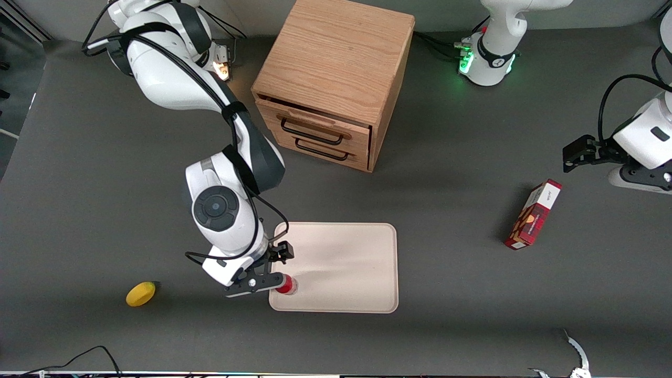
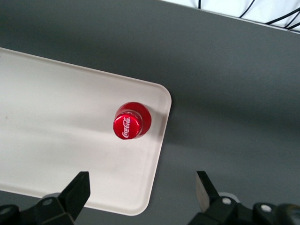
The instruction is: Place coke bottle on tray
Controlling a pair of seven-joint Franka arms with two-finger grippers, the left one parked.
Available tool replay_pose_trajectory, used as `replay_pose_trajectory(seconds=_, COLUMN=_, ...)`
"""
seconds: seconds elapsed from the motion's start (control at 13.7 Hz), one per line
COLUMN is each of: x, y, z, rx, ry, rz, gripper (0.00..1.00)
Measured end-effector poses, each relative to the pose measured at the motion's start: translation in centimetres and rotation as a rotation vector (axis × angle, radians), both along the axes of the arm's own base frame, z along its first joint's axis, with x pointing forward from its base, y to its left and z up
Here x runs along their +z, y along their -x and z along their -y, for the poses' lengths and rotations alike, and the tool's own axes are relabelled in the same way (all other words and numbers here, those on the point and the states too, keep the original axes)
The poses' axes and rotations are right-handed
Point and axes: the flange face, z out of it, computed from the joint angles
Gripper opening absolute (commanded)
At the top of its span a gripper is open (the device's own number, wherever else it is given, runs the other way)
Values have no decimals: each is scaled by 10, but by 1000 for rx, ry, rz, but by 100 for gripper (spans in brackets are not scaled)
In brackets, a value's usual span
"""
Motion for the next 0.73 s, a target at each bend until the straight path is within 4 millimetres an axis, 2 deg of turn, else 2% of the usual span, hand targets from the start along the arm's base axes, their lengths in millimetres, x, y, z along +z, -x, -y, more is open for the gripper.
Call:
replay_pose_trajectory(seconds=0.22, x=23, y=7, z=13, rx=-14, ry=8, rz=-20, gripper=100)
replay_pose_trajectory(seconds=0.37, x=35, y=15, z=28, rx=-30, ry=15, rz=-39, gripper=99)
replay_pose_trajectory(seconds=0.73, x=84, y=58, z=94, rx=-81, ry=26, rz=-85, gripper=96)
